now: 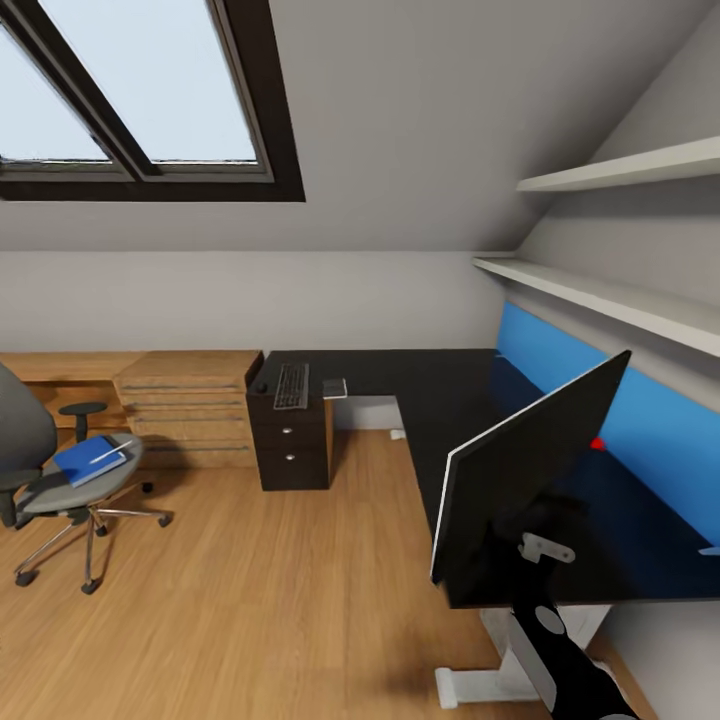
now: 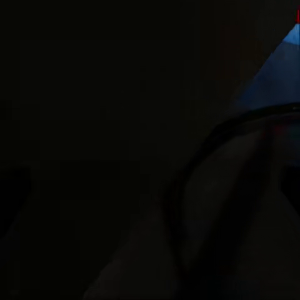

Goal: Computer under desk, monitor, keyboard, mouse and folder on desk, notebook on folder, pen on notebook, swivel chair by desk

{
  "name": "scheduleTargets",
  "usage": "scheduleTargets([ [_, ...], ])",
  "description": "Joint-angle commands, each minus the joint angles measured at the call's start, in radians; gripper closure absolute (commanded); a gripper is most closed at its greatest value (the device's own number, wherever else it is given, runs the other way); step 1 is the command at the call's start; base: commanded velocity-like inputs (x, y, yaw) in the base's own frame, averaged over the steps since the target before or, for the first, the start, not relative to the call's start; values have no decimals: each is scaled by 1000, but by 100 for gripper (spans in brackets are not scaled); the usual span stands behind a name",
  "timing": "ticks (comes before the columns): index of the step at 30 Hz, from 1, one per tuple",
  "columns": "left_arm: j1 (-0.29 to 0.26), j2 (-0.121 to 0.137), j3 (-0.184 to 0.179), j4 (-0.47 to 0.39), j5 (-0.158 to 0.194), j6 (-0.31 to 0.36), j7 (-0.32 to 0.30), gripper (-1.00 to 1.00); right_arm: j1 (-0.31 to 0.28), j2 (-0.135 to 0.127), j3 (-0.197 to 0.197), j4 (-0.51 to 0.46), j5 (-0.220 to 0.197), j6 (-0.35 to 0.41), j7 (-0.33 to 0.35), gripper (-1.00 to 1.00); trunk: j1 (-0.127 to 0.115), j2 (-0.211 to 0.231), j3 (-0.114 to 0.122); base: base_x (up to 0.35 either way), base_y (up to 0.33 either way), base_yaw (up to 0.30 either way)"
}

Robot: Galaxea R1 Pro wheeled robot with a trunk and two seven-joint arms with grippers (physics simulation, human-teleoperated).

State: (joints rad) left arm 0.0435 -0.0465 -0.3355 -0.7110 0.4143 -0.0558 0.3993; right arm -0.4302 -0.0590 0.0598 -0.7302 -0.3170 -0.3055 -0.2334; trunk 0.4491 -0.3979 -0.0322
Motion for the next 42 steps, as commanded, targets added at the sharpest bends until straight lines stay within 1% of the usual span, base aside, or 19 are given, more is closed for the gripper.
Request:
scheduleTargets([
  [1,-1,1,-5,-1,11,-6,6,-100,-1,-1,7,0,-8,-4,-6,-100,1,-2,-2,111,281,0],
  [4,-1,1,-5,-1,11,-6,6,-100,-1,2,9,1,-8,-4,-6,-100,1,-2,-2,117,297,0],
  [10,-1,1,-5,-1,11,-6,6,-100,-1,10,32,1,-8,-4,-8,-100,1,-2,-2,149,298,0],
  [15,-1,2,-5,-1,11,-6,6,-100,-1,11,36,1,-7,-4,-10,-100,1,-2,-2,224,194,0],
  [24,-1,2,-5,-1,11,-6,6,-100,-1,7,31,1,-9,-13,-3,-100,1,-2,-2,158,12,0],
  [25,-1,2,-5,-1,11,-6,6,-100,-1,8,32,1,-9,-19,0,-100,1,-2,-2,91,0,0],
  [26,-1,2,-5,-1,11,-6,7,-100,-1,8,34,1,-8,-52,4,-100,1,-2,-2,24,0,0],
  [29,-1,2,-5,-1,11,-6,7,-100,0,8,35,3,-8,-64,13,-100,1,-2,-2,12,0,0],
  [35,-1,2,-5,-1,11,-6,7,-100,0,7,37,3,-7,-70,29,-100,1,-2,-2,2,0,0],
  [42,-1,2,-5,-1,11,-6,6,-100,0,6,35,3,-7,-70,29,-100,1,-2,-2,251,83,0],
])
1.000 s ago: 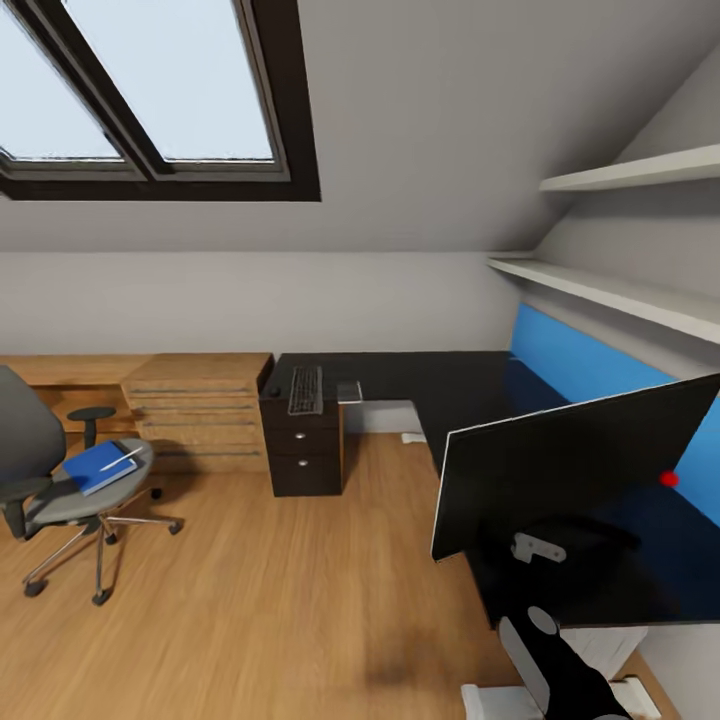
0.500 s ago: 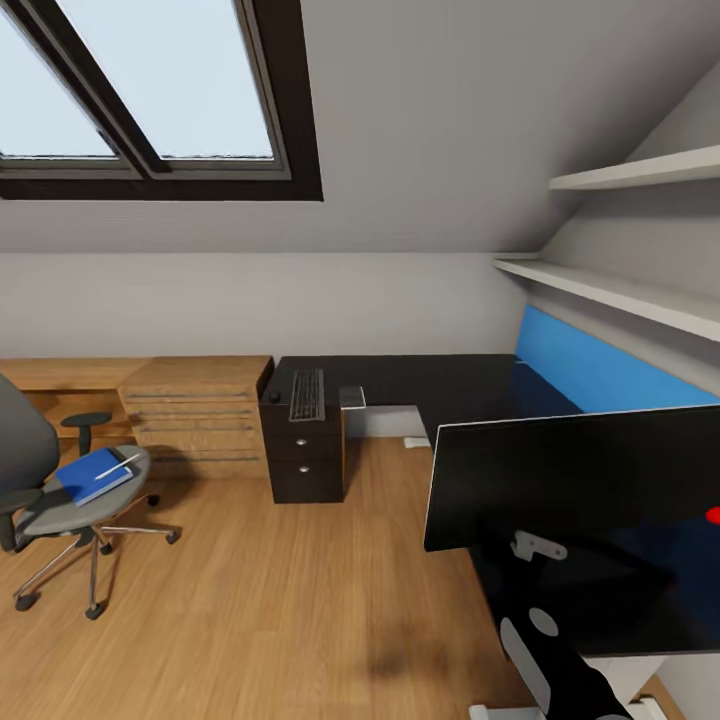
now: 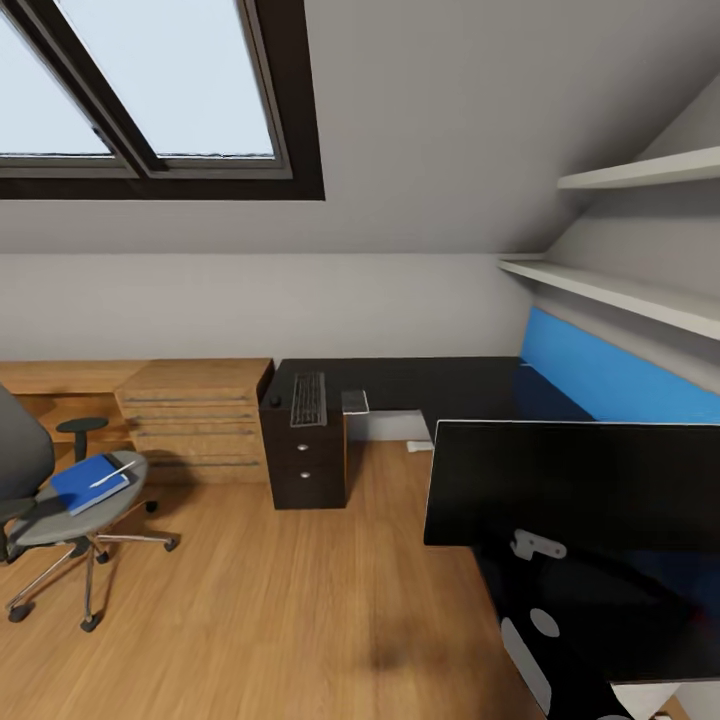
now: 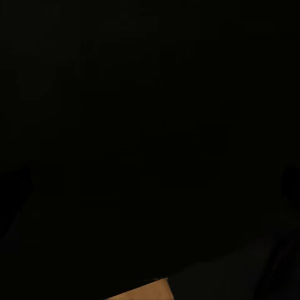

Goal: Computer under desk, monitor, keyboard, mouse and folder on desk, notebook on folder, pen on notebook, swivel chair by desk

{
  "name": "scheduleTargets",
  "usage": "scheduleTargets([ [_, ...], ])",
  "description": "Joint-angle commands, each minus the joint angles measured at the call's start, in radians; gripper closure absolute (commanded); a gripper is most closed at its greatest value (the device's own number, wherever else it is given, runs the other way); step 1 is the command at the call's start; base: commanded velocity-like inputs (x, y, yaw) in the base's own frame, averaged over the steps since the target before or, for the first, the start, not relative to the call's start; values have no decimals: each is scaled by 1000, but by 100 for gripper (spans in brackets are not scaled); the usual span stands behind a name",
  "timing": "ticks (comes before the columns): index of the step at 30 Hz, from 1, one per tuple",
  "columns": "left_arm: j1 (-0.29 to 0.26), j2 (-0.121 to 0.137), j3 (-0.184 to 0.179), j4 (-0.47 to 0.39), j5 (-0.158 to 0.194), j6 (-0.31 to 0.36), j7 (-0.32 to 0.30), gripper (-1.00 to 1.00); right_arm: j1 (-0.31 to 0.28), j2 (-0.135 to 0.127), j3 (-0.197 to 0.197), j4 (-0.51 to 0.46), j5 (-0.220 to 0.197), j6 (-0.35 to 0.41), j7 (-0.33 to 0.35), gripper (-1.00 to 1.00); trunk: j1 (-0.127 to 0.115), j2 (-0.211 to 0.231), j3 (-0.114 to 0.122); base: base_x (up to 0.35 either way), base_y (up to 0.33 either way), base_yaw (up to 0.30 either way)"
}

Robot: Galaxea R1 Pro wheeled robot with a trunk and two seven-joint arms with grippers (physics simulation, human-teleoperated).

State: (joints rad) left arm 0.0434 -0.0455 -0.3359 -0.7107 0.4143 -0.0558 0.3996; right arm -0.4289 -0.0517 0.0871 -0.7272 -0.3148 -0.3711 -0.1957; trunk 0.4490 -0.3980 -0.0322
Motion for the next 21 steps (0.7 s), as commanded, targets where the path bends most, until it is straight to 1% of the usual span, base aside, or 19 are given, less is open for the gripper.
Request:
scheduleTargets([
  [1,0,0,-5,-1,11,-6,6,-100,-1,-2,8,0,-9,-5,-8,-100,1,-2,-2,149,24,0],
  [7,0,0,-5,-1,11,-10,5,-100,-1,-2,8,0,-9,-5,-8,-100,1,-2,-2,202,89,0],
  [10,0,-1,-3,-1,11,-32,5,-100,-1,-2,8,0,-9,-5,-8,-100,1,-2,-2,268,114,0],
  [21,0,-1,-3,-1,11,-39,5,-100,-1,-3,8,0,-9,-5,-8,-100,1,-2,-2,256,10,0],
])
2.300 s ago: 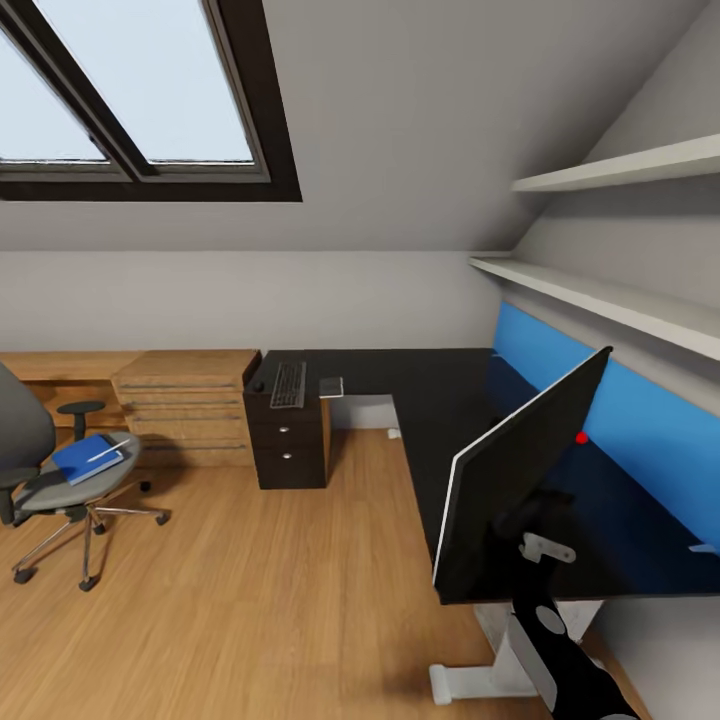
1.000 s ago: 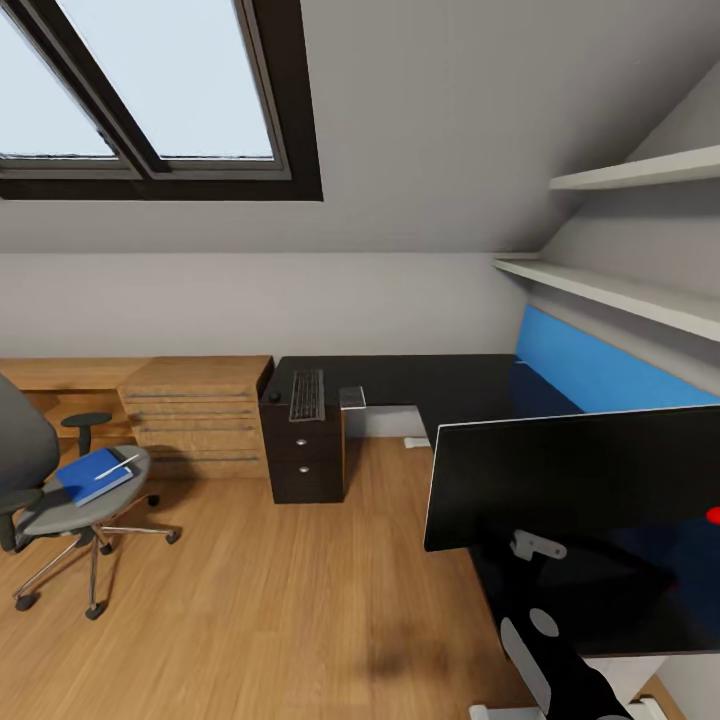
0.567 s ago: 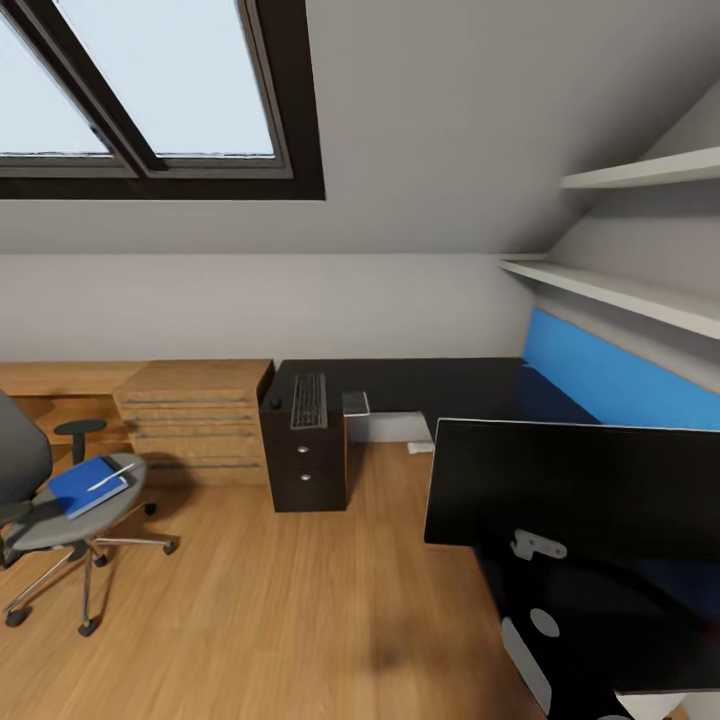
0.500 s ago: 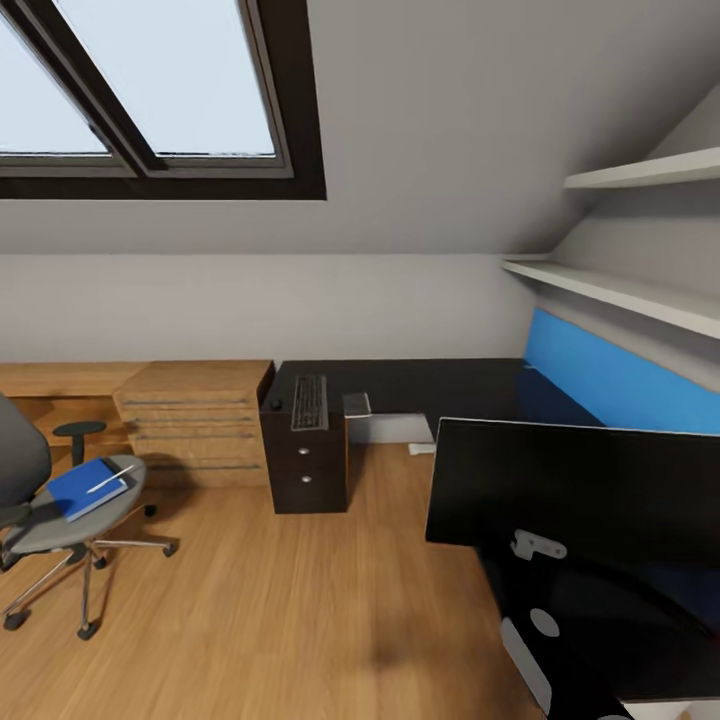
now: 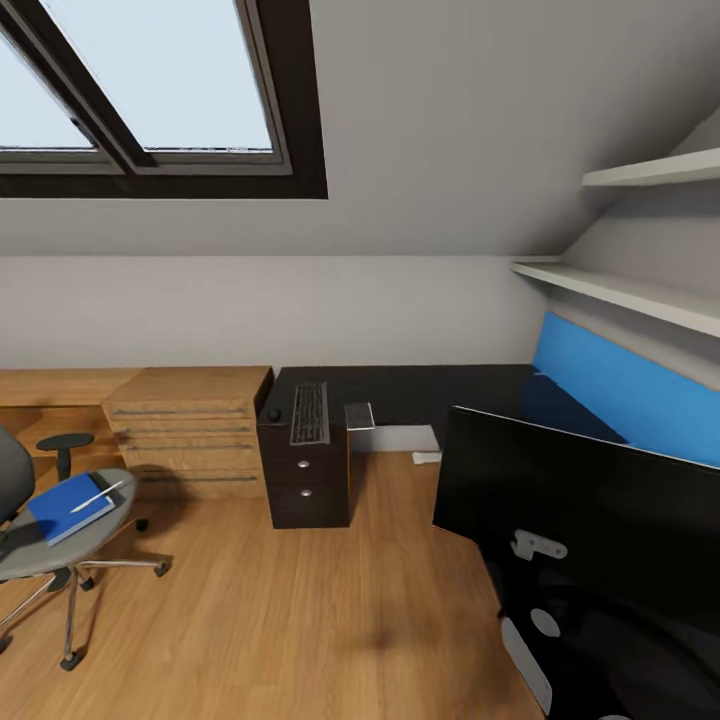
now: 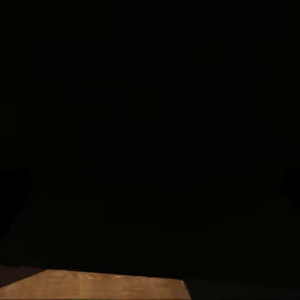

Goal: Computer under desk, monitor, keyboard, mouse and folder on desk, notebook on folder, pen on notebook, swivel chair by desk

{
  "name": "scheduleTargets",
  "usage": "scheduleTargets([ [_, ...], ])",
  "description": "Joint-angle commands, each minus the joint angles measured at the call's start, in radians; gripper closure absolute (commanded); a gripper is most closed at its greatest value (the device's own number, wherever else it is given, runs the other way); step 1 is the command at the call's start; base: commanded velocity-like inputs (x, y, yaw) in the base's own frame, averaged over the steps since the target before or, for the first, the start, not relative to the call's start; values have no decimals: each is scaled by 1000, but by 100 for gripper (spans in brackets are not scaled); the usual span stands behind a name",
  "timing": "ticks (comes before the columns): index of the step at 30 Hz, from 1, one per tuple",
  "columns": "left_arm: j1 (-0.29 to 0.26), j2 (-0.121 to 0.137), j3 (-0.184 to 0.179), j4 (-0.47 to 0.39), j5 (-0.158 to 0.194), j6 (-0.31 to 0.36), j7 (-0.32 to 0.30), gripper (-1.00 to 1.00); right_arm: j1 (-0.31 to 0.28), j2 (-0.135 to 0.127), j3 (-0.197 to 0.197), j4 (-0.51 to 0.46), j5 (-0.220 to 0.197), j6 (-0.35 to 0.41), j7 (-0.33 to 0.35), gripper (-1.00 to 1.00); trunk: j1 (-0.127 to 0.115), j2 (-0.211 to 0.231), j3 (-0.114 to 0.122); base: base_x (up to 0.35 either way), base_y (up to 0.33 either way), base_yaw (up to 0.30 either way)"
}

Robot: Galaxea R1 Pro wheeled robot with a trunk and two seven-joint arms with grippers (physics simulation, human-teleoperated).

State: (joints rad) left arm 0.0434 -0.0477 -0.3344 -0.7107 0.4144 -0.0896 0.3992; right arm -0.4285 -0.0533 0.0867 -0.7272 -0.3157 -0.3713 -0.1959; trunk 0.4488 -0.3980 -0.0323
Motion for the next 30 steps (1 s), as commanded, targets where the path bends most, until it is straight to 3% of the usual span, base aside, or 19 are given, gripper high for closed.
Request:
scheduleTargets([
  [1,0,1,-5,-1,11,-5,6,-100,-1,-2,8,0,-8,-5,-8,-100,1,-2,-2,293,0,0],
  [19,0,2,-4,-1,11,-5,6,-100,-1,-2,8,0,-8,-5,-8,-100,1,-2,-2,270,0,0],
  [24,0,2,-4,-1,11,-4,6,-100,-1,-2,8,0,-8,-6,-8,-100,1,-2,-2,47,0,0],
  [30,0,2,-4,0,12,-3,7,-100,-1,-2,8,0,-8,-5,-8,-100,1,-2,-2,-301,0,0],
])
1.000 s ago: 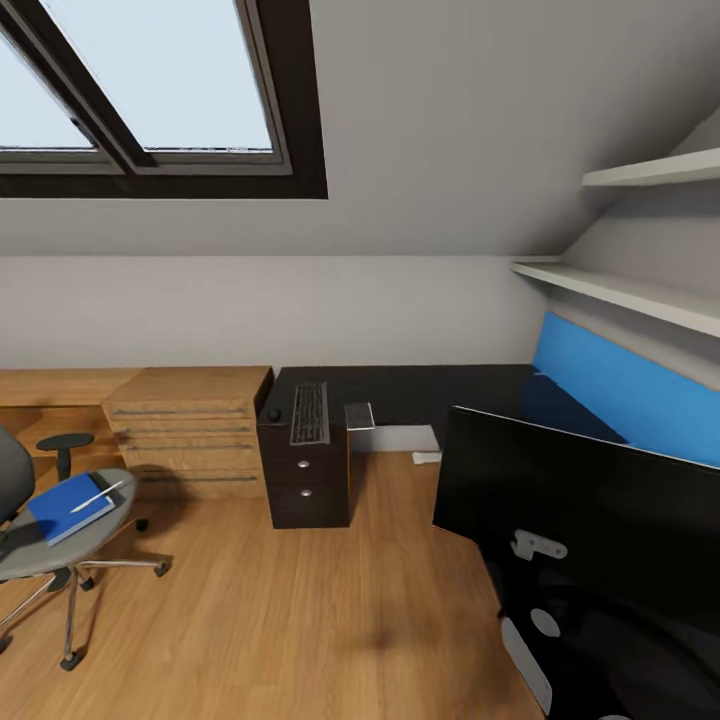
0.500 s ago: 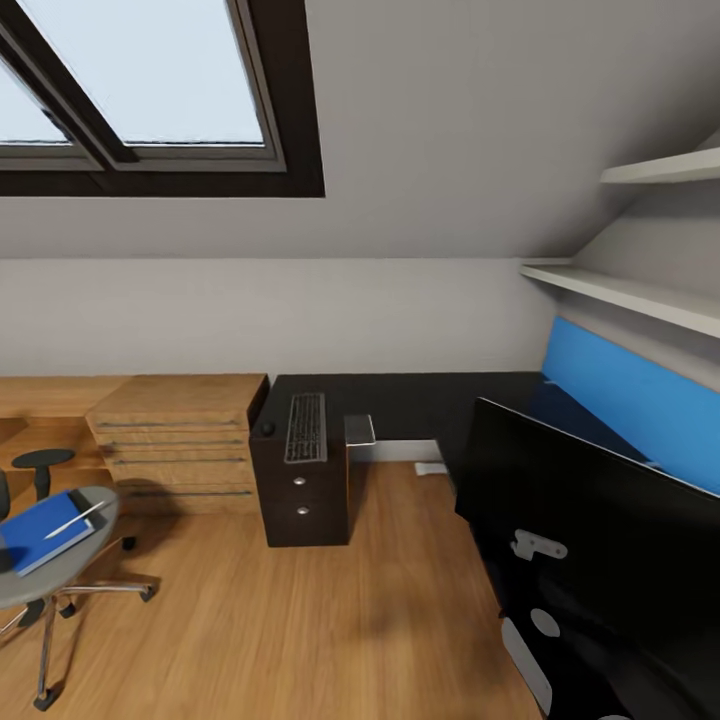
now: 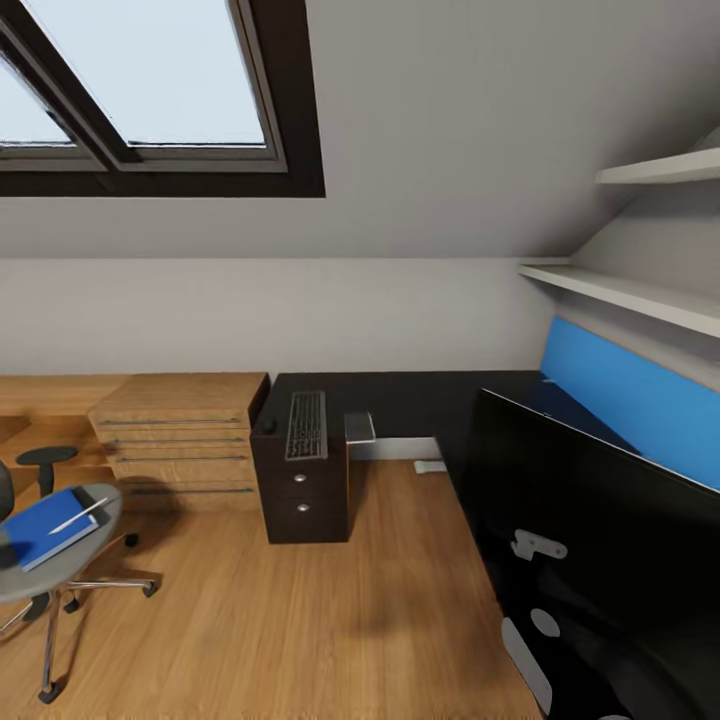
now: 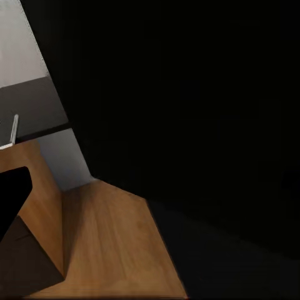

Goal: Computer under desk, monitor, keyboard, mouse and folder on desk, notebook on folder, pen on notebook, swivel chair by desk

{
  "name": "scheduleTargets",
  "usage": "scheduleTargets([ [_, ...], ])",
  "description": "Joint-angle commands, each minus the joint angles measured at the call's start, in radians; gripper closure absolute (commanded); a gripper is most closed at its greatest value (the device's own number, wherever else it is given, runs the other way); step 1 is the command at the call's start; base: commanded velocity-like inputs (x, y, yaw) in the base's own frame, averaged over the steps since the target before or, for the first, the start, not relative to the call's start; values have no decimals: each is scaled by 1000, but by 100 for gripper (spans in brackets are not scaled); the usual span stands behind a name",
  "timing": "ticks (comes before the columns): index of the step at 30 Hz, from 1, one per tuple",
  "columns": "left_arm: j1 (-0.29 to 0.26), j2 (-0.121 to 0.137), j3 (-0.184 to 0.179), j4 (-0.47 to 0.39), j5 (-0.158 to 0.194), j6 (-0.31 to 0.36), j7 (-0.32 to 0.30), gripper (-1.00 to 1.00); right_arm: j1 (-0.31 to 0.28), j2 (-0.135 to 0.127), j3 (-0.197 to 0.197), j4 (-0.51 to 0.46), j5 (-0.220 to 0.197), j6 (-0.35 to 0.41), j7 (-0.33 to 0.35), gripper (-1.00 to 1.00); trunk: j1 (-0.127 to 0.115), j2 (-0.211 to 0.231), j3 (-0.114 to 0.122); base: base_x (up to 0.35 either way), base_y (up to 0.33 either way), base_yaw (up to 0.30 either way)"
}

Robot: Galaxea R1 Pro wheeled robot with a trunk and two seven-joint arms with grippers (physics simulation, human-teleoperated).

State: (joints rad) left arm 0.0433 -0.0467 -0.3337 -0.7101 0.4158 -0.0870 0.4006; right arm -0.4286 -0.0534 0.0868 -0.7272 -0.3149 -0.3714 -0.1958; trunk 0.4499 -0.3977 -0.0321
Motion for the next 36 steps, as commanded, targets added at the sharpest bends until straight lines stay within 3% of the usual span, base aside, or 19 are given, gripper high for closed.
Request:
scheduleTargets([
  [1,0,1,-5,-1,11,-5,6,-100,-1,-2,8,0,-9,-5,-8,-100,0,-2,-2,-334,0,0],
  [25,0,0,-5,-1,11,-4,5,-100,-1,2,9,2,-7,-6,-9,-100,0,-2,-2,-337,-22,0],
  [29,0,-1,-5,0,11,-4,4,-100,-1,5,12,2,8,-7,-9,-100,0,-2,-2,-337,-7,0],
  [33,0,0,-5,-1,11,-4,4,-100,0,18,23,8,50,-10,-13,-100,0,-2,-2,-337,-2,0],
  [36,0,-1,-5,0,11,-2,4,-100,0,29,28,88,64,-14,-16,-100,0,-2,-2,-338,0,0],
])
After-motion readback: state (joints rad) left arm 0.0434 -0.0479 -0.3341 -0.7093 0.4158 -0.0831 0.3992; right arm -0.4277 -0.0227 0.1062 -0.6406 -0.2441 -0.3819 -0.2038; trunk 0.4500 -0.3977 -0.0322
